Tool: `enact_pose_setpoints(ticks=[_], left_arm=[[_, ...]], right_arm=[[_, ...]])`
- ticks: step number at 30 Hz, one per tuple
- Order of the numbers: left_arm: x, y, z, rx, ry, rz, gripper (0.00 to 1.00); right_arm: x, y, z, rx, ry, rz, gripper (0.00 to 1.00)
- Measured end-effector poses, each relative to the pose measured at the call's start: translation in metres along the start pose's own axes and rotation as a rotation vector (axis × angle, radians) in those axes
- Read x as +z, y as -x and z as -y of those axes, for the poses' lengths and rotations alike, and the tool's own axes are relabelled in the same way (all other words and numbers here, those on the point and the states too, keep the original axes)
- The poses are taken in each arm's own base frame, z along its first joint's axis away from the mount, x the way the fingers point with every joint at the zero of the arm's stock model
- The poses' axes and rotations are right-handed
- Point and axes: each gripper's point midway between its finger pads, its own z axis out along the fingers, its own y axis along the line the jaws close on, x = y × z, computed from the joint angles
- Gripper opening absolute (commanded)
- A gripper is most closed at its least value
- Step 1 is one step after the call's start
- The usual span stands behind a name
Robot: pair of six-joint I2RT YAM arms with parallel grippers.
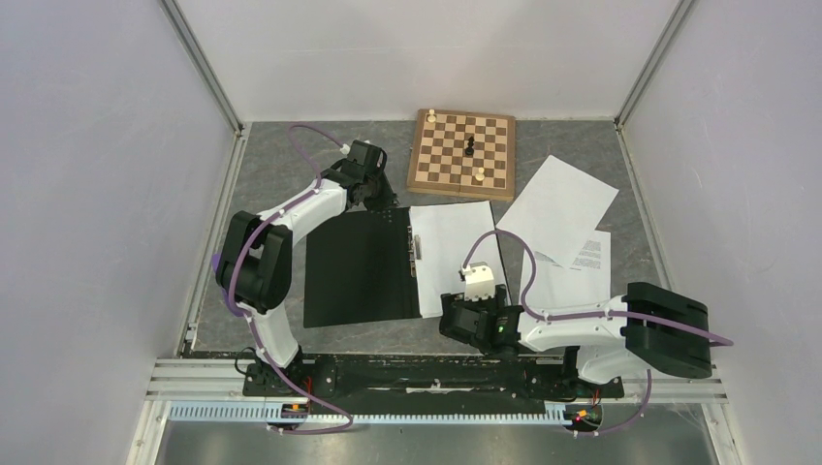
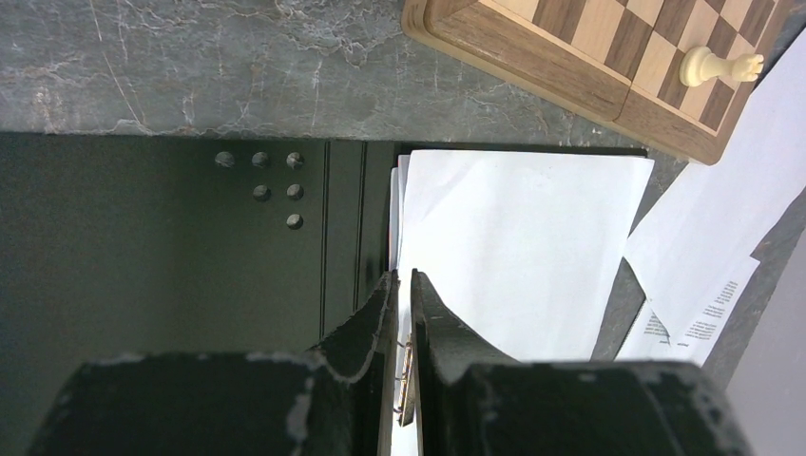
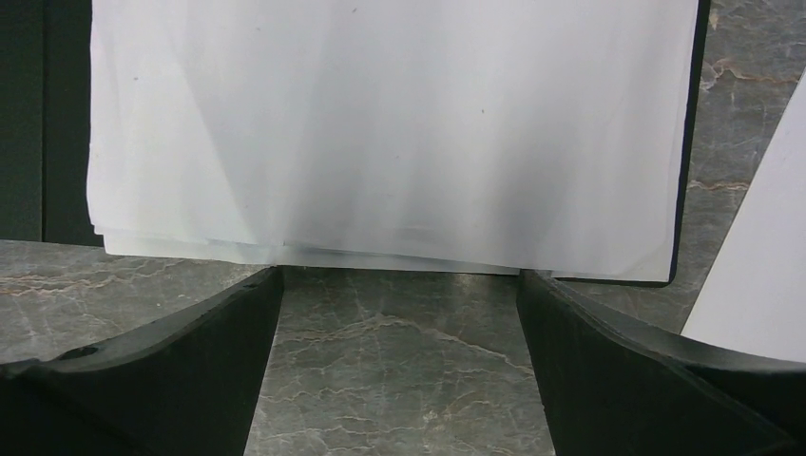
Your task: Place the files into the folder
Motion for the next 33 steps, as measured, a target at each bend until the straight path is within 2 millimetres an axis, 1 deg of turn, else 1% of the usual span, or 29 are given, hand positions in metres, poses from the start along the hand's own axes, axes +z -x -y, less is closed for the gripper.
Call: enact_pose_setpoints(ticks=[9, 12, 15, 18, 22, 24, 26, 28, 31, 33], left_arm=[[-0.001, 0.000, 0.001, 0.000, -0.004, -0.001, 0.15], [-0.002, 0.001, 0.002, 0.000, -0.006, 0.001, 0.17], [-0.005, 0.000, 0.004, 0.001, -0.016, -0.002, 0.18], [-0.008, -0.003, 0.005, 0.001, -0.027, -0.014, 0.21], [-0.015, -0.012, 0.004, -0.001, -0.046, -0.040, 0.24], [-0.021, -0.017, 0.006, -0.004, -0.064, -0.053, 0.27], [-0.027, -0.020, 0.011, -0.001, -0.089, -0.061, 0.29], [-0.032, -0.022, 0.018, 0.006, -0.109, -0.064, 0.33], [-0.035, -0.036, 0.035, 0.041, -0.144, -0.083, 0.39], [-0.037, -0.058, 0.053, 0.084, -0.173, -0.119, 0.43]], right_arm=[[0.002, 0.002, -0.002, -0.007, 0.009, -0.010, 0.98], [-0.001, 0.000, -0.002, -0.012, 0.022, -0.028, 0.98], [-0.008, -0.005, -0.001, -0.016, 0.051, -0.062, 0.98], [-0.019, -0.009, 0.006, -0.010, 0.087, -0.087, 0.98], [-0.033, 0.001, 0.012, 0.004, 0.118, -0.074, 0.98], [-0.037, 0.011, 0.017, 0.009, 0.115, -0.060, 0.98], [-0.032, 0.028, 0.029, 0.048, 0.077, -0.044, 0.98], [-0.020, 0.050, 0.053, 0.111, -0.001, -0.020, 0.98], [0.000, 0.084, 0.104, 0.232, -0.135, 0.014, 0.98], [0.010, 0.107, 0.136, 0.307, -0.208, 0.033, 0.98]])
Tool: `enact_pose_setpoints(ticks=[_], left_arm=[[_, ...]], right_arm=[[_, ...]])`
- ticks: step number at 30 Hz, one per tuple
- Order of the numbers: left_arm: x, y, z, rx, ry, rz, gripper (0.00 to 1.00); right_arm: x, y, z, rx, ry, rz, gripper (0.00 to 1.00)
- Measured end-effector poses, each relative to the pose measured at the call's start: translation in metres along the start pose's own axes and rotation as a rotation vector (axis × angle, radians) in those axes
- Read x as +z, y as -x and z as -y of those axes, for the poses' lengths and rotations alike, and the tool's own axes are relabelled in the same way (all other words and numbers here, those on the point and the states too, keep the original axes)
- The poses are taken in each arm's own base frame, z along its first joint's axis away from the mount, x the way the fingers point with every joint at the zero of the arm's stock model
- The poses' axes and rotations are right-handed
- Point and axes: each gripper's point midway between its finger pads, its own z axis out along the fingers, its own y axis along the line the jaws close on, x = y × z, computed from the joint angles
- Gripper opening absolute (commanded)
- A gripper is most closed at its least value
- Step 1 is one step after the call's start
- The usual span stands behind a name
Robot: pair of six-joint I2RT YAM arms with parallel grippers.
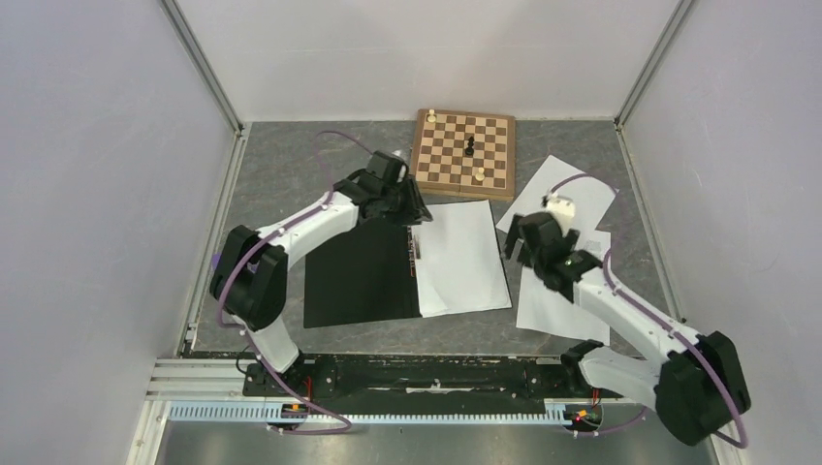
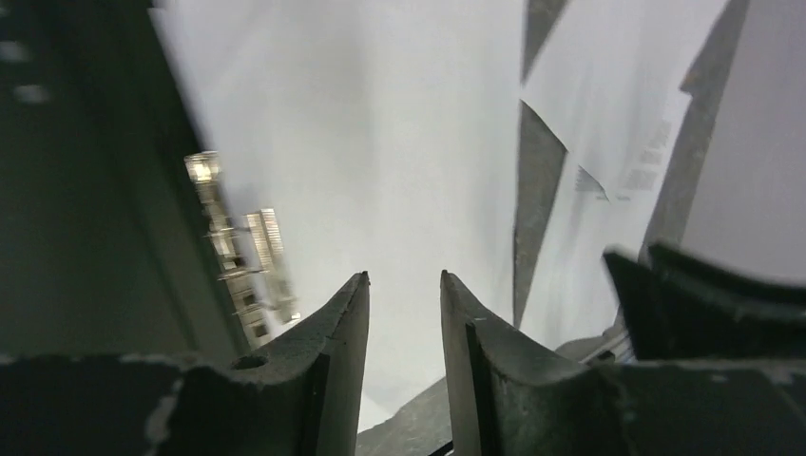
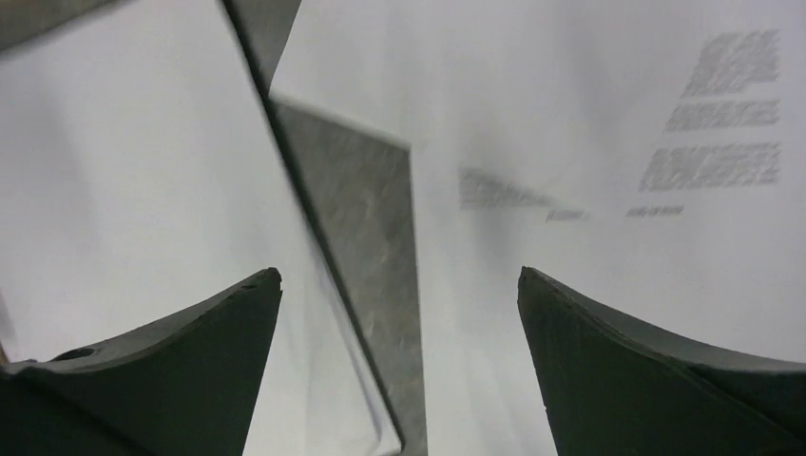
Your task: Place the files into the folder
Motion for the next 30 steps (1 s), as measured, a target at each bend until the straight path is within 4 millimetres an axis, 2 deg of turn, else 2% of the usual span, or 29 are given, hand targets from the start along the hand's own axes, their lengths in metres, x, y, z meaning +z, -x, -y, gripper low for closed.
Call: enact_pose_setpoints(ticks=[4, 6, 8, 10, 12, 15, 19, 22, 25, 30], left_arm=[[0.015, -0.022, 0.050, 0.087, -0.078, -0.051, 0.47], [0.027, -0.025, 0.076, 0.126, -0.127, -0.067, 0.49], [0.039, -0.027, 0.092, 0.149, -0.156, -0.079, 0.50], [0.055, -0.025, 0.107, 0.183, -0.184, -0.077, 0.51], [0.072, -0.022, 0.121, 0.217, -0.204, -0.071, 0.51], [0.102, -0.016, 0.140, 0.251, -0.235, -0.054, 0.51], [0.142, -0.014, 0.159, 0.272, -0.266, -0.036, 0.51], [0.167, -0.023, 0.163, 0.284, -0.259, -0.029, 0.51], [0.185, -0.037, 0.156, 0.296, -0.209, -0.019, 0.51], [0.202, -0.057, 0.154, 0.320, -0.148, 0.009, 0.51]], right_arm=[[0.035, 0.062, 0.037, 0.164, -0.081, 0.053, 0.98], [0.053, 0.088, 0.068, 0.267, -0.117, 0.091, 0.98], [0.066, 0.097, 0.093, 0.333, -0.149, 0.102, 0.98], [0.081, 0.102, 0.117, 0.399, -0.170, 0.103, 0.98], [0.092, 0.101, 0.130, 0.451, -0.165, 0.092, 0.98], [0.104, 0.098, 0.143, 0.501, -0.163, 0.079, 0.98], [0.108, 0.098, 0.150, 0.530, -0.159, 0.082, 0.98], [0.107, 0.101, 0.155, 0.544, -0.166, 0.095, 0.98], [0.105, 0.099, 0.166, 0.559, -0.194, 0.104, 0.98], [0.094, 0.093, 0.182, 0.580, -0.241, 0.117, 0.98]])
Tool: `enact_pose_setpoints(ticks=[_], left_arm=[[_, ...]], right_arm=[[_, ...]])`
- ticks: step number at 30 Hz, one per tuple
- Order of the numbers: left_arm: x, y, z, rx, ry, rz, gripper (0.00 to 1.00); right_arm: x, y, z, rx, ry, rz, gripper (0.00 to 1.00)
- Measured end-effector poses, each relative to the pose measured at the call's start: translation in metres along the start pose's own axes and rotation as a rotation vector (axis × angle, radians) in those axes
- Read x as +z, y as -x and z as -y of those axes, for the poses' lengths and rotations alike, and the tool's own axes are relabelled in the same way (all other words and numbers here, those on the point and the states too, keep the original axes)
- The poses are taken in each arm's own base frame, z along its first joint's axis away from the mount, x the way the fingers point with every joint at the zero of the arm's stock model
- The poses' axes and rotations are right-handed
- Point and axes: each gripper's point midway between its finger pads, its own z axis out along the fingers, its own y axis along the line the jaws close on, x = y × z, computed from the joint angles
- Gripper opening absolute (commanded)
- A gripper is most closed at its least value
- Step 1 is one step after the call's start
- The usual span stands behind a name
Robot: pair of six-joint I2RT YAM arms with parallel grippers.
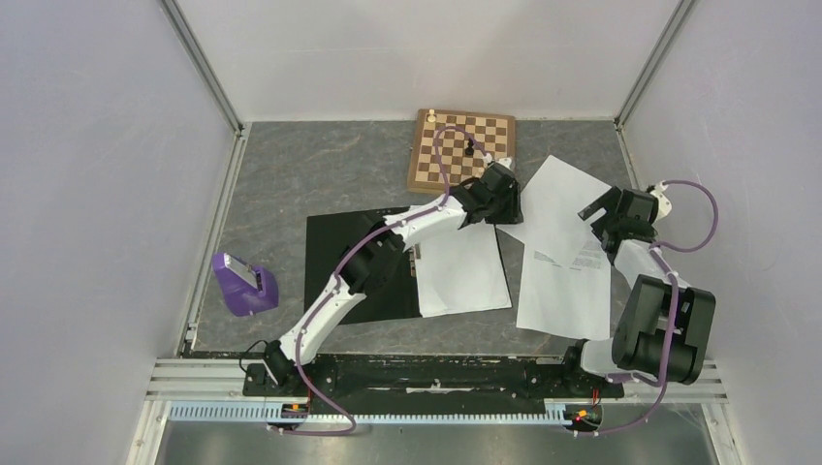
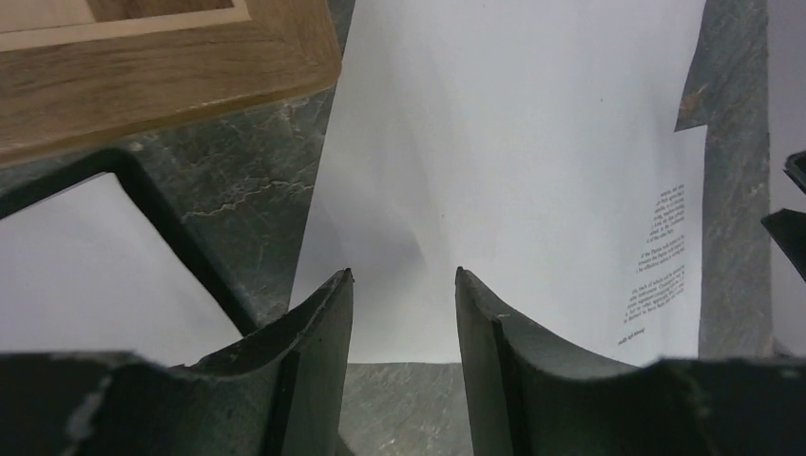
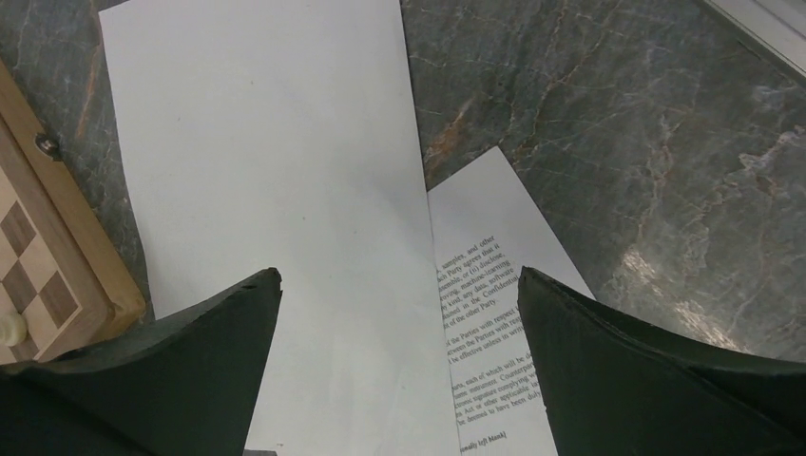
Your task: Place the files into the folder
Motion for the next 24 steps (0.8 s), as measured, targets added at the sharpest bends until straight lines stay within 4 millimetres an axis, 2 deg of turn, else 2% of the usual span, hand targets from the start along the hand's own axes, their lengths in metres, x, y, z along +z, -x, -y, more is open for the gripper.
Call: enact_pose_setpoints(ticks=[5, 17, 24], left_arm=[[0.012, -0.005, 0.007, 0.021, 0.040, 0.033, 0.51], [0.014, -0.010, 0.010, 0.029, 0.137, 0.063, 0.50], [0.012, -0.029, 0.024, 0.023, 0.118, 0.023, 0.49]], right_arm=[[-0.011, -0.006, 0.009, -0.001, -0.020, -0.001, 0.98], [-0.035, -0.029, 0.034, -0.025, -0.082, -0.039, 0.98], [-0.043, -0.032, 0.045, -0.029, -0.100, -0.034, 0.98]])
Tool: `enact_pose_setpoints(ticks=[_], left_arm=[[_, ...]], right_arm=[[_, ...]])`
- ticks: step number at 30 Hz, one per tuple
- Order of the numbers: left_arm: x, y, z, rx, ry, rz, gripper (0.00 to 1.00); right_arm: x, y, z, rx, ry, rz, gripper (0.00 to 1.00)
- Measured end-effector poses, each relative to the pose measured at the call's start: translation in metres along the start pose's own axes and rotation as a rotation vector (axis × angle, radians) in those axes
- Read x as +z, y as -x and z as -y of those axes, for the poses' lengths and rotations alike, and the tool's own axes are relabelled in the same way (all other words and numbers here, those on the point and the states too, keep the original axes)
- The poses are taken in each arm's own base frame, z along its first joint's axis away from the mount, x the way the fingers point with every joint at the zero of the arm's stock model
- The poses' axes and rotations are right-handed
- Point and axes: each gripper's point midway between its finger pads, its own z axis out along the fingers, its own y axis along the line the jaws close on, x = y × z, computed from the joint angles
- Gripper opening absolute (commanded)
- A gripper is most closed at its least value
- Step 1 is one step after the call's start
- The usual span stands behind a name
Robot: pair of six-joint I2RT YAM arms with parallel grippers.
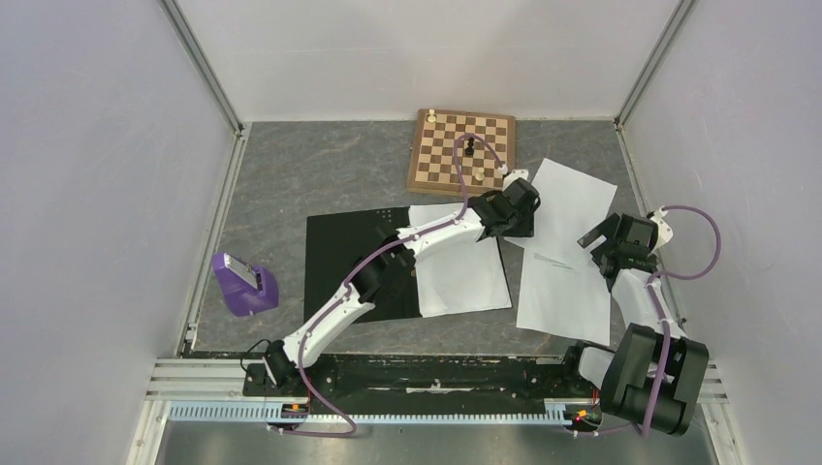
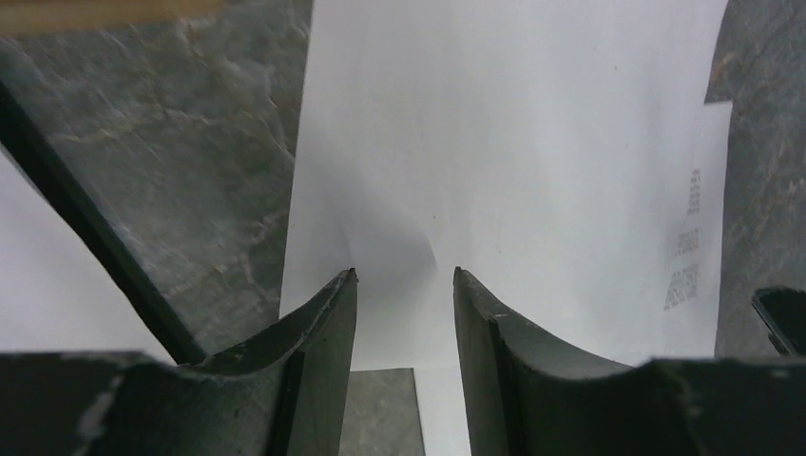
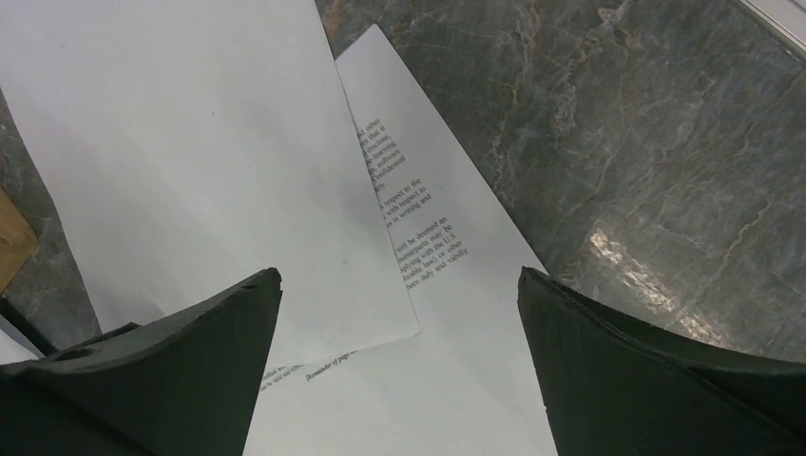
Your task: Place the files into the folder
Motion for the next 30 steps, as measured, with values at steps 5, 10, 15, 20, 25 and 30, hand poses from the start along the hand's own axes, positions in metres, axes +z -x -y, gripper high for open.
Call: enact_pose_setpoints(ticks=[5, 10, 15, 20, 25, 30], left_arm=[[-0.016, -0.029, 0.017, 0.029, -0.035, -0.070, 0.49], [-0.031, -0.059, 0.033, 0.059, -0.078, -0.150, 0.48], [-0.051, -0.081, 0.034, 0.083, -0.090, -0.235, 0.48], [-0.071, -0.085, 0.029, 0.131, -0.083, -0.284, 0.52], [-0.090, -0.055, 0.042, 0.160, -0.106, -0.221, 0.55], [-0.093, -0.012, 0.049, 0.169, -0.102, -0.116, 0.60]], right_arm=[[-0.003, -0.008, 0.017, 0.009, -0.030, -0.012, 0.98], [-0.005, -0.013, 0.027, 0.018, -0.047, -0.019, 0.98], [-0.008, -0.014, 0.030, 0.002, -0.050, -0.016, 0.98], [-0.010, -0.011, 0.034, -0.020, -0.069, -0.001, 0.98], [-0.008, -0.009, 0.047, -0.014, -0.113, -0.001, 0.98], [-0.002, -0.014, 0.066, 0.038, -0.143, -0.019, 0.98]])
